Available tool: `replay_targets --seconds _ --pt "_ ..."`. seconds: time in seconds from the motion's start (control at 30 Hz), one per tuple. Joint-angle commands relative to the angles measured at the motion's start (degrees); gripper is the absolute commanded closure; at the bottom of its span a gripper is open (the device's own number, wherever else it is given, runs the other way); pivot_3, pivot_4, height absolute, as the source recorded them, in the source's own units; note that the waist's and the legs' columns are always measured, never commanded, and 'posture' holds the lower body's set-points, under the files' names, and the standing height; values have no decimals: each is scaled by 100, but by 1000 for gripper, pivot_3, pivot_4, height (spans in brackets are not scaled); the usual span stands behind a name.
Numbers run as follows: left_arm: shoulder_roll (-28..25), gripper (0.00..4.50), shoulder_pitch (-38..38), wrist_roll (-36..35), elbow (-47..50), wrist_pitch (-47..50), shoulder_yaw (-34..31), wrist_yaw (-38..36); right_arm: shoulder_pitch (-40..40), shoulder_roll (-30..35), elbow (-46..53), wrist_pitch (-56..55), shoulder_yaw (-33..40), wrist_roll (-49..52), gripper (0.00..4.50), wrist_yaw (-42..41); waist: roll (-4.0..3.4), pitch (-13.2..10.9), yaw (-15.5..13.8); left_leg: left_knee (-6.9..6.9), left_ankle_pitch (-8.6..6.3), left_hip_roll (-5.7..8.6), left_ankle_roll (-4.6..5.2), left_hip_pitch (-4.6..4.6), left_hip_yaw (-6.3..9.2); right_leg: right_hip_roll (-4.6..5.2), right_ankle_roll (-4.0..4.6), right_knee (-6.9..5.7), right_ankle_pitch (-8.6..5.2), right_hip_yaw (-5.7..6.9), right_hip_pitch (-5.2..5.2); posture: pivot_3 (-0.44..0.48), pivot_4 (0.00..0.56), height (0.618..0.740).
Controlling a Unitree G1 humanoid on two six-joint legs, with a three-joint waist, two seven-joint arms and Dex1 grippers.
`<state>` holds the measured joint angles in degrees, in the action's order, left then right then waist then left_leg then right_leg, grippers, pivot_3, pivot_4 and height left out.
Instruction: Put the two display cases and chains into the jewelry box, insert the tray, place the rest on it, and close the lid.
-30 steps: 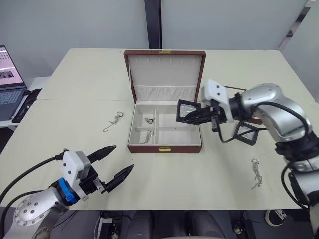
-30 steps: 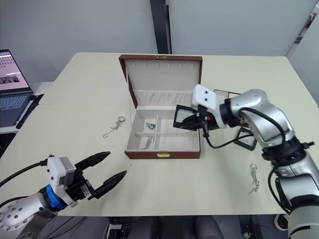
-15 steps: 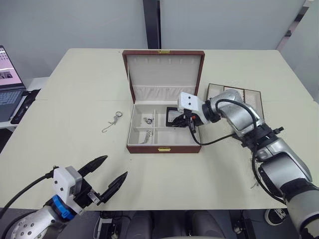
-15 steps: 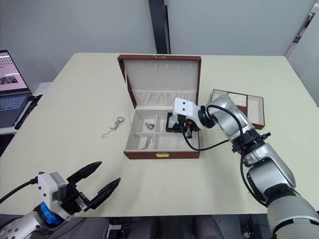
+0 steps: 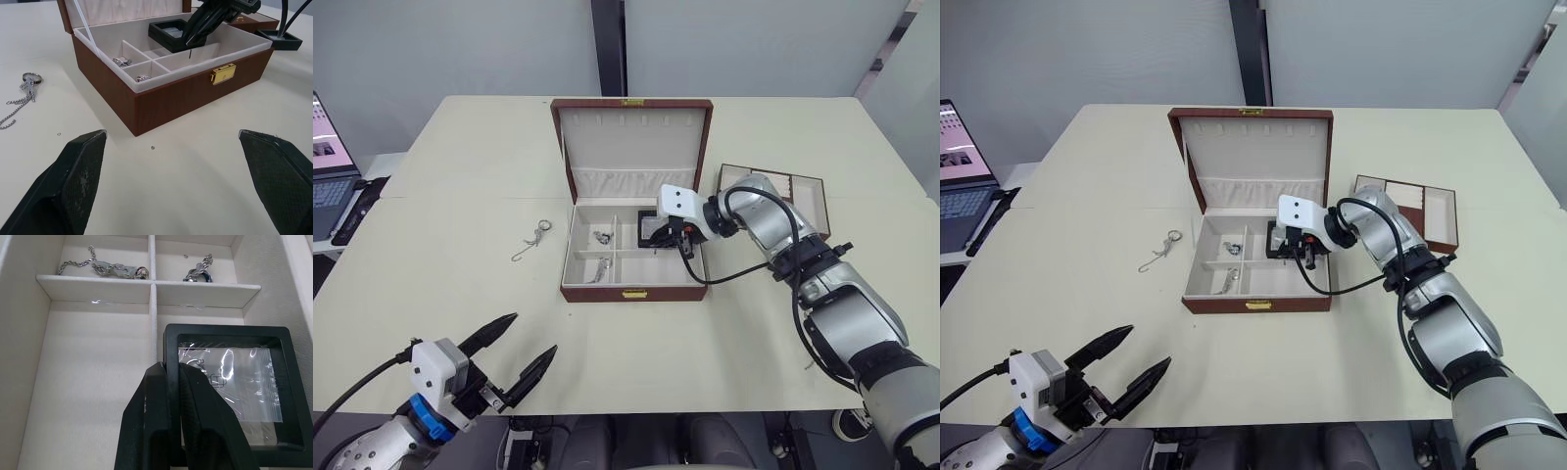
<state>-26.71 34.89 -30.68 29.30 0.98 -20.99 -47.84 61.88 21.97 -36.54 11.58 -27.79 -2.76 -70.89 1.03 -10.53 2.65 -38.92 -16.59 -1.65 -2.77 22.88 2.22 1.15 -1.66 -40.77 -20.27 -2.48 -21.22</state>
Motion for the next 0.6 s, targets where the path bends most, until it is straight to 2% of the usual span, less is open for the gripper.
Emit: replay_targets --seconds 0.03,0.33,0.47,0.6 --pt "-26 0 -23 -18 105 -44 -19 23 165 -25 14 -76 238 2 3747 -48 0 0 1 0 0 0 0 0 0 0 0 -1 0 0 0 0 150 740" --pt "-326 0 -316 -243 244 489 -96 176 192 78 447 295 821 301 1442 -152 -1 -1 5 0 0 0 0 0 2 0 0 -2 0 0 0 0 150 740" --pt "-581 0 -536 -506 282 898 -195 193 -28 198 1037 638 1328 729 105 -102 -2 -1 7 1 0 -1 0 1 3 0 0 -4 0 0 -2 0 150 740" --pt "-1088 0 -1152 -881 127 1548 -369 258 -701 683 1980 886 2062 1300 45 -81 -1 -1 -69 1 0 0 0 2 15 2 0 -2 0 -1 3 0 150 740"
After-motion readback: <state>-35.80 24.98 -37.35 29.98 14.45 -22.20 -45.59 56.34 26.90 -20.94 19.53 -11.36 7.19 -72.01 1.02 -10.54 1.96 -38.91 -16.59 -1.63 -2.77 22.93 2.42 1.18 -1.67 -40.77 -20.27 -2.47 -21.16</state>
